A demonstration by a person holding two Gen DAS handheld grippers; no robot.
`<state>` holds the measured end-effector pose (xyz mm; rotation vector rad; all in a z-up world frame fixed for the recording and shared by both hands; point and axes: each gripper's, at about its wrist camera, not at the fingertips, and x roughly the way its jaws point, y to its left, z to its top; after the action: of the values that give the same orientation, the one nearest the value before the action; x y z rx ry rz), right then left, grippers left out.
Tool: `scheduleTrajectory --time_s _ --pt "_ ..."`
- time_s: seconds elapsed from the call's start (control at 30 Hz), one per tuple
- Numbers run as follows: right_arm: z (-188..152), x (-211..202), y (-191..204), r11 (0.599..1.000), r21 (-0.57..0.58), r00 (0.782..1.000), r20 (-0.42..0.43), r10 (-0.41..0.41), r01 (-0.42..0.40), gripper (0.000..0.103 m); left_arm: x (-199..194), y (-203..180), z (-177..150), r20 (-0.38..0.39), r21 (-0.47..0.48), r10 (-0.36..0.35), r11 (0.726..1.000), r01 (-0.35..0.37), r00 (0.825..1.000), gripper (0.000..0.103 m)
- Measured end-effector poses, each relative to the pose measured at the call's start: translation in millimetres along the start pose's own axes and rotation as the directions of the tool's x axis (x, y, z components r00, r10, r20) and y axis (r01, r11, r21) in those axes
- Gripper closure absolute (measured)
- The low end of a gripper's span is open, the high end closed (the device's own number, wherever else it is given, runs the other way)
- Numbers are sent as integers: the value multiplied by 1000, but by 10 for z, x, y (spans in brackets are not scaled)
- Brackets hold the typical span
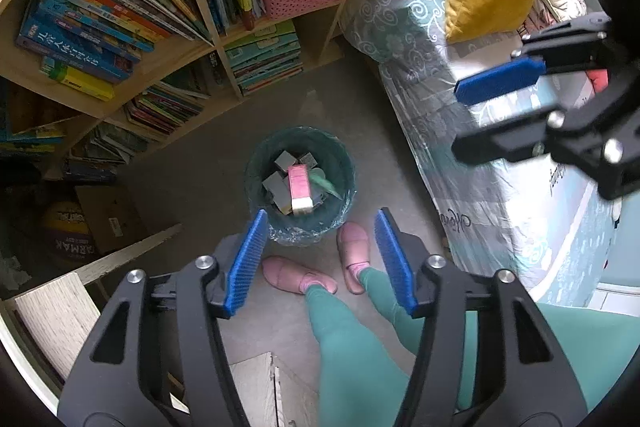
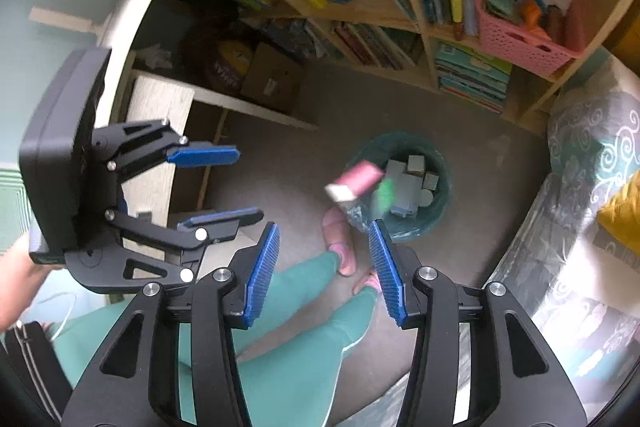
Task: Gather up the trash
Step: 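Open both tools to drop the red box and green bag into the wastebasket, then move both open tools back over the table toward the orange bag and yellow sponge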
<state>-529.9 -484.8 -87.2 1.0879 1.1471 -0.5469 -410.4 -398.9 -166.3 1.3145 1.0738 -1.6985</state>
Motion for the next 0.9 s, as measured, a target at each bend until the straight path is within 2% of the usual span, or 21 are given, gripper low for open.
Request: scheduleTrajectory --time_s 0.03,0.17,0.37,0.5,0.57,0.67,0.9 --pt "2 -14 -11 1000 5 1000 3 1 -2 53 -8 2 4 3 3 6 1000 -6 1000 41" --pt "18 -101 -57 1000 19 1000 26 16 -16 47 -78 33 -12 14 4 10 1000 -10 1000 40" --pt "26 -181 -49 999 16 998 48 36 -37 30 -208 113 -54 48 -16 40 999 -40 998 31" --pt "35 -212 -36 999 12 999 43 33 -34 15 -308 169 -80 76 -50 67 997 -63 995 20" --pt "33 -253 2 1000 -15 998 67 3 -2 14 -366 194 -94 96 -68 71 996 -65 993 19" --pt "55 -310 74 994 -61 991 98 -90 96 10 -442 237 -134 118 -95 75 993 -63 990 19" --pt "94 -391 225 991 -110 992 105 -66 78 10 -704 337 -268 188 -154 99 986 -70 977 14"
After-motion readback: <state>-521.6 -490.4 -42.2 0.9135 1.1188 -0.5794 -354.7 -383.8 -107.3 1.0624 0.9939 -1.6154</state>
